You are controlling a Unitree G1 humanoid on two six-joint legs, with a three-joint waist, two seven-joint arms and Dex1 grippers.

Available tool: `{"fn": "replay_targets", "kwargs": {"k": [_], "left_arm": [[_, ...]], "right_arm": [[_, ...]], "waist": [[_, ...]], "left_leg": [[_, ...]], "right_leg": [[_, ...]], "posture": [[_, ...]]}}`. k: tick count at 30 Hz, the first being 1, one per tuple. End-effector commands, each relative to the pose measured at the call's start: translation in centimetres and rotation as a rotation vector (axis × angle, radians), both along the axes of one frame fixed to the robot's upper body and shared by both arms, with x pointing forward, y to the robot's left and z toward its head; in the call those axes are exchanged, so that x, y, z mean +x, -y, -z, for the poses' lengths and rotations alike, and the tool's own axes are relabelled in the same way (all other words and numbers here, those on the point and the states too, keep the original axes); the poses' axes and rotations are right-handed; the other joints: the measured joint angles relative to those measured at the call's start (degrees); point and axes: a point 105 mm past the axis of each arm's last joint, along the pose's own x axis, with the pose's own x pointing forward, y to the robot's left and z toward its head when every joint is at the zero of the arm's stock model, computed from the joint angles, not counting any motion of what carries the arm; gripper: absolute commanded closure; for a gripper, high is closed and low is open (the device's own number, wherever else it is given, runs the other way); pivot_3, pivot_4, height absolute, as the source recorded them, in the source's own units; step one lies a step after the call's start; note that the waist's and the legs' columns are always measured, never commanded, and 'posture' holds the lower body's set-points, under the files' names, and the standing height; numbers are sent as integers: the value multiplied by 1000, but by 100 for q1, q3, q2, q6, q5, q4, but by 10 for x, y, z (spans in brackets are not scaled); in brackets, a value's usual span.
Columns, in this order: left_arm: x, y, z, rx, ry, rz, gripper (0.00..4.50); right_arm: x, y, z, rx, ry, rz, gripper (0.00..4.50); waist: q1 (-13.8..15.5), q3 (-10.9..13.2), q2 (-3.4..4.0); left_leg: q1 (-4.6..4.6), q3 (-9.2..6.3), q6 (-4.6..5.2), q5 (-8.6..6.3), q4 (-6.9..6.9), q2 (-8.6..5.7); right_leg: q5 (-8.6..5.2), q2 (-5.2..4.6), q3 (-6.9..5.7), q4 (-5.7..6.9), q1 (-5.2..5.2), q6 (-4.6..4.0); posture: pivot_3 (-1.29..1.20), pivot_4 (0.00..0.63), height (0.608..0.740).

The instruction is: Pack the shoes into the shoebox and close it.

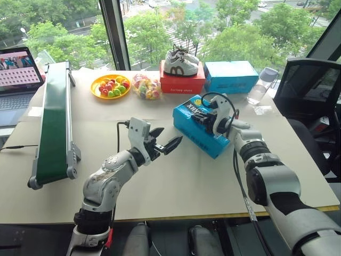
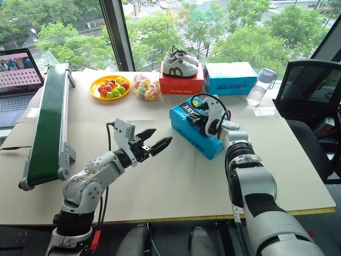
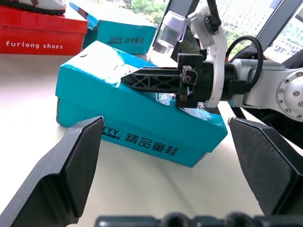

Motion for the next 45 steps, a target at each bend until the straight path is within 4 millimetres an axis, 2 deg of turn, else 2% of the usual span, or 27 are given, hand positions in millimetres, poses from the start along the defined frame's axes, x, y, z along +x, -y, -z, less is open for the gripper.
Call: {"fn": "replay_targets", "kwargs": {"k": [1,5,8,11,13,15,19,21,23,24,25,27,31,34,36,38,42,45], "left_arm": [[-5,0,-11,-12,39,6,0],[-5,-1,-10,-10,36,-1,0],[-4,-3,-7,5,34,-13,0],[-2,-9,-4,16,36,-40,0],[3,-18,-4,28,43,-91,0],[6,-24,-3,35,50,-127,0],[10,-38,2,52,49,-211,0],[10,-45,5,48,44,-253,0],[10,-54,8,47,38,-297,0],[10,-59,10,46,36,-320,0],[10,-67,12,49,33,-363,0],[11,-82,16,56,32,-444,0],[11,-107,19,40,46,-585,0],[10,-124,25,47,47,-689,0],[8,-132,28,33,43,-744,0],[7,-134,31,35,37,-765,0],[5,-133,36,41,33,-780,0],[5,-132,37,38,34,-775,0]], "right_arm": [[-7,-4,28,-31,-65,-6,3434],[-8,-8,31,-24,-69,-2,3434],[-3,-3,21,-22,-34,24,3434],[2,4,-4,30,19,31,3434],[4,14,-32,132,59,29,3434],[2,24,-49,195,83,24,3434],[-21,56,-83,360,117,13,3434],[-46,71,-101,431,157,0,3434],[-73,71,-108,413,186,-32,3434],[-83,68,-103,366,186,-40,3434],[-96,65,-93,293,182,-48,3434],[-110,64,-70,171,157,-6,3434],[-107,96,-42,173,116,266,3434],[-104,112,-21,28,152,411,3434],[-102,116,-14,-11,175,471,3434],[-100,120,-12,22,195,525,3434],[-97,117,8,-83,185,521,3434],[-95,118,10,-72,189,521,3434]], "waist": [[-4,0,0],[-29,-2,0],[-41,-2,0],[-56,-2,0],[-35,-1,0],[-13,0,0],[43,0,0],[76,0,0],[107,0,0],[105,0,0],[93,0,0],[79,-2,0],[23,-3,0],[39,-3,1],[41,-3,0],[42,-5,-2],[36,-5,-2],[37,-4,-2]], "left_leg": [[5,0,0,0,0,0],[31,0,-1,-1,-1,3],[61,0,-2,-2,-6,3],[73,0,-3,-3,-12,4],[72,0,-3,-2,-12,4],[64,0,-3,-2,-10,3],[48,-1,-3,-3,-13,3],[39,-3,-3,-7,-14,2],[27,-4,0,-13,-12,2],[20,-4,1,-14,-8,2],[13,-3,1,-14,-6,2],[10,0,2,-14,-4,3],[15,4,1,-14,9,7],[11,10,1,-14,14,6],[10,15,1,-14,18,6],[9,16,1,-14,17,7],[3,17,1,-13,17,7],[2,18,2,-13,15,7]], "right_leg": [[0,0,0,0,4,0],[-1,2,-1,-3,32,-2],[-5,2,-2,-8,62,-5],[-8,1,-3,-8,70,-10],[-9,1,-3,-7,70,-10],[-9,-1,-3,-8,64,-10],[-11,-2,-6,-11,54,-7],[-14,-4,-11,-15,51,-6],[-18,-7,-13,-14,41,-6],[-20,-7,-12,-9,31,-6],[-19,-7,-11,-5,22,-6],[-19,-5,-5,1,11,-8],[-16,-4,-3,1,10,-15],[-17,-7,-2,-4,5,-24],[-23,-9,0,-5,5,-32],[-20,-7,2,-5,2,-30],[0,-6,4,-4,-4,-7],[-2,-6,5,-4,-4,-6]], "posture": [[0,150,740],[0,150,740],[0,150,740],[0,150,740],[0,150,740],[0,150,740],[0,150,740],[0,150,740],[0,150,740],[0,150,740],[0,150,740],[0,150,740],[0,150,740],[0,150,740],[0,150,740],[0,150,740],[0,150,740],[0,150,740]]}}
